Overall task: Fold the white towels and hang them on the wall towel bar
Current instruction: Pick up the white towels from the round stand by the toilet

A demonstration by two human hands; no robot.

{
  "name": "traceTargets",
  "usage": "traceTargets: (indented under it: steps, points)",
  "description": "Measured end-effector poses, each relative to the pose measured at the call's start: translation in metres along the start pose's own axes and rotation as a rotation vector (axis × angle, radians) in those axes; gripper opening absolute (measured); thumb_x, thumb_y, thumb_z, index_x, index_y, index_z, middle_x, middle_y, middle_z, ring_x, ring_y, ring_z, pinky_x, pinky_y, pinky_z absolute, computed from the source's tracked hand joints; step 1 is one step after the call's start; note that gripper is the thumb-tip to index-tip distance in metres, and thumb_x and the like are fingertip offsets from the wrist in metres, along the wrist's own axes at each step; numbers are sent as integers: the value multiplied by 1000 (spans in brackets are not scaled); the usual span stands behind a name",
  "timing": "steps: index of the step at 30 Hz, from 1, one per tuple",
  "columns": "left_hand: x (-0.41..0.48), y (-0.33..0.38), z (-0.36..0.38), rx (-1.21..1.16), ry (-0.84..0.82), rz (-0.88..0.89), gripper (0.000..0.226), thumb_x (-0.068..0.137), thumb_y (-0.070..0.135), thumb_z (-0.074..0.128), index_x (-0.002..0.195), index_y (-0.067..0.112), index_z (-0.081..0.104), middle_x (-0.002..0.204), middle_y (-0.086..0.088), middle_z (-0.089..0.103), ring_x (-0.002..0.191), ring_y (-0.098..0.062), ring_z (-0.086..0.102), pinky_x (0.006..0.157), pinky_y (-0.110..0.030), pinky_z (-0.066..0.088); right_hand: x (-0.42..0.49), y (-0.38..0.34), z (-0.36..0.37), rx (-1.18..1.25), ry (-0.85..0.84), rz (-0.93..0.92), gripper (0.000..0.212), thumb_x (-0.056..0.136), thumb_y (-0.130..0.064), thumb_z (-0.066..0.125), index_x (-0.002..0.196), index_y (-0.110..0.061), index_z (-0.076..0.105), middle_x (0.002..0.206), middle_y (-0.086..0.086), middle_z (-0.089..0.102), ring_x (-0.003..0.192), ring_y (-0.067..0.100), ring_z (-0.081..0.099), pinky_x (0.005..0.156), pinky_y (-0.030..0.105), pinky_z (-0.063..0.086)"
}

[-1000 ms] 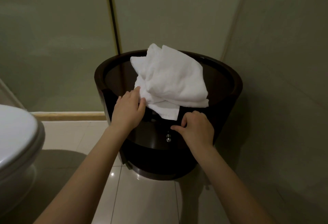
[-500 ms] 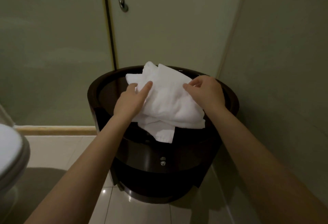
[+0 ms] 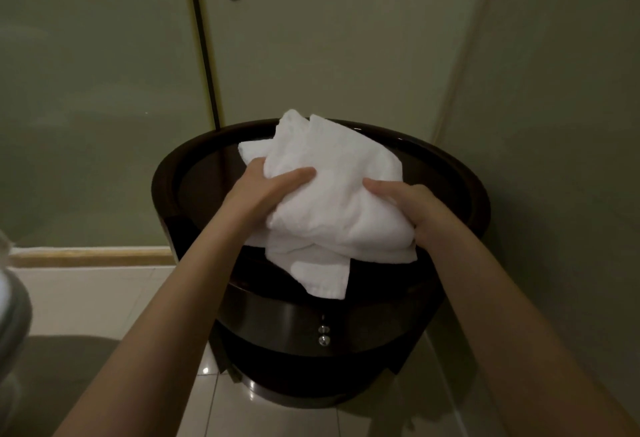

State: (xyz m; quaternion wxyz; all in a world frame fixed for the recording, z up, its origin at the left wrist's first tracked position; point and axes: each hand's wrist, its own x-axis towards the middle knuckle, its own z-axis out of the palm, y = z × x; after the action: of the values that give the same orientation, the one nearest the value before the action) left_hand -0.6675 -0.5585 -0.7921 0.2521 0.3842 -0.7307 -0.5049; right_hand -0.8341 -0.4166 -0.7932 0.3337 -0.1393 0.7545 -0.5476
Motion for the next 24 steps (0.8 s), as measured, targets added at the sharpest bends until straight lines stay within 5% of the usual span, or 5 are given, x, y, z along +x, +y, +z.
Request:
traceTargets:
  steps: [4, 9, 14, 19, 24]
  points:
    - [5, -3, 1, -168, -45, -47, 83, 71, 57, 72, 138, 24, 36, 116, 7, 50, 89, -8, 53, 65, -26, 43, 8, -1, 4, 121, -112, 30, 112, 32, -52, 91, 131, -16, 53, 125, 9, 61, 108, 34, 59, 97, 50, 46]
    - [4, -5, -4, -240, -99, -40, 96, 53, 63, 76, 136, 28, 42, 122, 0, 59, 101, -20, 62, 74, -34, 52, 3, -2, 7, 170, -213, 25, 100, 36, -45, 91, 127, -19, 57, 119, 12, 65, 108, 37, 61, 99, 53, 45]
    - [5, -4, -9, -346, -110, -61, 70, 75, 48, 71, 134, 27, 40, 116, 3, 57, 89, -11, 58, 58, -26, 44, -6, 0, 13, 276, -251, 10, 78, 48, -38, 87, 119, -16, 65, 111, 14, 70, 101, 36, 66, 90, 50, 51]
    - [-5, 5, -23, -387, -135, -100, 79, 70, 54, 73, 138, 31, 41, 120, -1, 58, 95, -20, 60, 62, -31, 46, -27, -12, 19, 359, -280, -38, 60, 61, -30, 77, 117, -12, 66, 107, 13, 72, 97, 32, 69, 74, 39, 56]
    - [-21, 24, -38, -417, -105, -69, 68, 77, 47, 69, 136, 26, 43, 111, -1, 60, 91, -19, 60, 62, -31, 44, -55, -29, 23, 393, -297, -73, 55, 63, -28, 75, 114, -9, 68, 104, 13, 73, 94, 29, 70, 73, 36, 56]
